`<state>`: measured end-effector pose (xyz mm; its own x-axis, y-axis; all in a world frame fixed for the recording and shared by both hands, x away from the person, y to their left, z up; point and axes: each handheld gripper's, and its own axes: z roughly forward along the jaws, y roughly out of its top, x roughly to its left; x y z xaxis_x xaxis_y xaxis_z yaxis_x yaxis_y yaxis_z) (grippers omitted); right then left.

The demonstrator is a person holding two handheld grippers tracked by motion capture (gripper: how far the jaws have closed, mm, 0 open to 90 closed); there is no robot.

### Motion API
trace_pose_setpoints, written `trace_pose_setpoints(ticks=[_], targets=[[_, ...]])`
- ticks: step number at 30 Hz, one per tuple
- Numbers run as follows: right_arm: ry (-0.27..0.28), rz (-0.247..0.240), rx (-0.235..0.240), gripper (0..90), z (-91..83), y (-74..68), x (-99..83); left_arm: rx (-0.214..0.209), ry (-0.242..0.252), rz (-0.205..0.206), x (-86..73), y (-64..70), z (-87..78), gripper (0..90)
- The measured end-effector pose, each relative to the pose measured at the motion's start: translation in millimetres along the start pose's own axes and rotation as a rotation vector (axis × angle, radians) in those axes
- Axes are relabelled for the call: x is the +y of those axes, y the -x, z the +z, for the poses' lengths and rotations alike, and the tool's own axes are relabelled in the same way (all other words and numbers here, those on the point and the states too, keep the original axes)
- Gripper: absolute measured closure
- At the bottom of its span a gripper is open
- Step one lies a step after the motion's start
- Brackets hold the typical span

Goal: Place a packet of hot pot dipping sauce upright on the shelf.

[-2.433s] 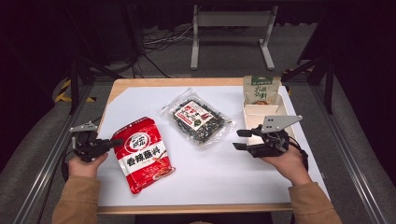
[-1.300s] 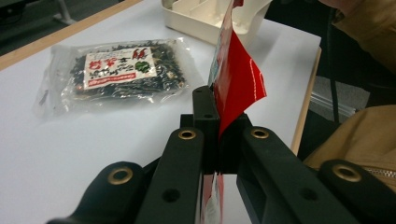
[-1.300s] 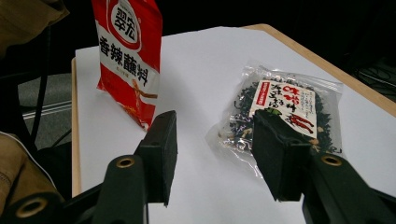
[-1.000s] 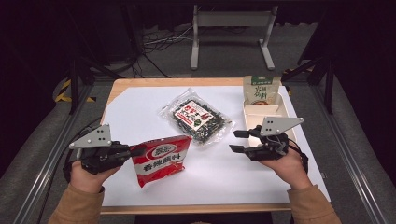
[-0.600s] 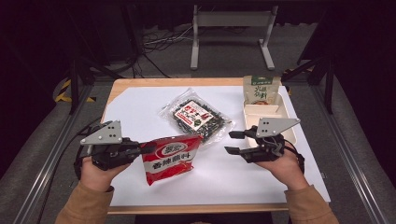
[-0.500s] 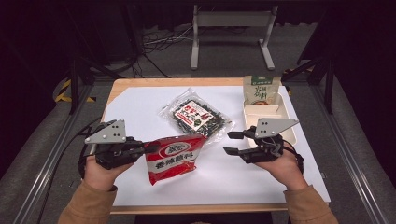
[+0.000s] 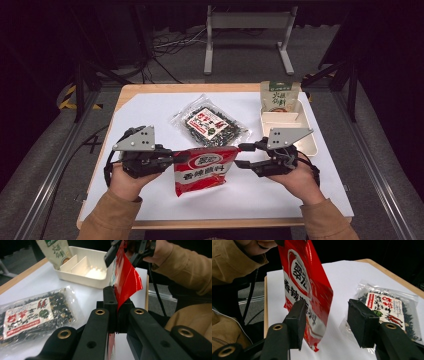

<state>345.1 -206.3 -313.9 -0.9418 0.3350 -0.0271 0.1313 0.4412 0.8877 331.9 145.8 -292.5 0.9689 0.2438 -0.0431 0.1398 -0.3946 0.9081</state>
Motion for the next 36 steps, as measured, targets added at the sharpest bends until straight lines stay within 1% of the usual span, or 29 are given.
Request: trace_pose_setpoints(ticks=[4,7,8,9,12,16,17,19,21,23,27,29,30,33,36], targets=[[-0.011,0.012,0.021,49.6,6.1,1.0,-3.1,-0.021,0.019,0.007,4.1,2.4,5.9,89.2],[-0.007,0.006,0.039,50.8,10.7,1.1,-5.8,-0.027,0.035,0.014,7.1,4.4,8.6,89.2],[-0.007,0.006,0.039,50.8,10.7,1.1,-5.8,-0.027,0.035,0.014,7.1,4.4,8.6,89.2],[-0.001,0.008,0.053,51.2,13.9,1.3,-7.9,-0.028,0.041,0.015,7.6,4.8,9.1,89.2],[0.0,0.019,0.073,52.5,19.5,4.1,-13.6,-0.03,0.051,0.018,9.4,6.0,10.1,89.2],[0.005,0.027,0.087,55.2,24.2,7.7,-20.3,-0.027,0.056,0.019,10.7,7.1,10.2,89.2],[0.004,0.035,0.093,56.2,25.1,8.5,-21.5,-0.026,0.058,0.023,10.9,6.8,10.0,89.2],[-0.003,0.039,0.108,59.3,26.7,9.5,-23.1,-0.017,0.065,0.017,10.7,6.5,8.9,89.2],[-0.017,0.049,0.126,61.2,28.9,10.0,-24.3,-0.016,0.075,0.012,10.5,5.5,6.9,89.2],[-0.025,0.056,0.133,61.7,31.4,10.2,-25.6,-0.013,0.084,0.01,10.4,5.0,4.3,89.2],[-0.04,0.059,0.144,66.2,37.1,9.4,-27.6,-0.003,0.094,0.013,10.3,5.0,1.7,89.2],[-0.041,0.052,0.14,69.0,38.5,8.2,-27.3,-0.002,0.1,0.009,9.8,4.9,0.7,89.2],[-0.041,0.052,0.14,69.0,38.5,8.2,-27.3,-0.002,0.1,0.009,9.8,4.9,0.7,89.2],[-0.038,0.038,0.132,74.3,38.6,7.0,-26.5,-0.001,0.109,0.006,9.2,4.3,-1.4,89.2],[-0.037,0.023,0.141,79.8,38.5,5.2,-25.6,0.0,0.117,0.002,8.7,3.8,-2.5,89.2]])
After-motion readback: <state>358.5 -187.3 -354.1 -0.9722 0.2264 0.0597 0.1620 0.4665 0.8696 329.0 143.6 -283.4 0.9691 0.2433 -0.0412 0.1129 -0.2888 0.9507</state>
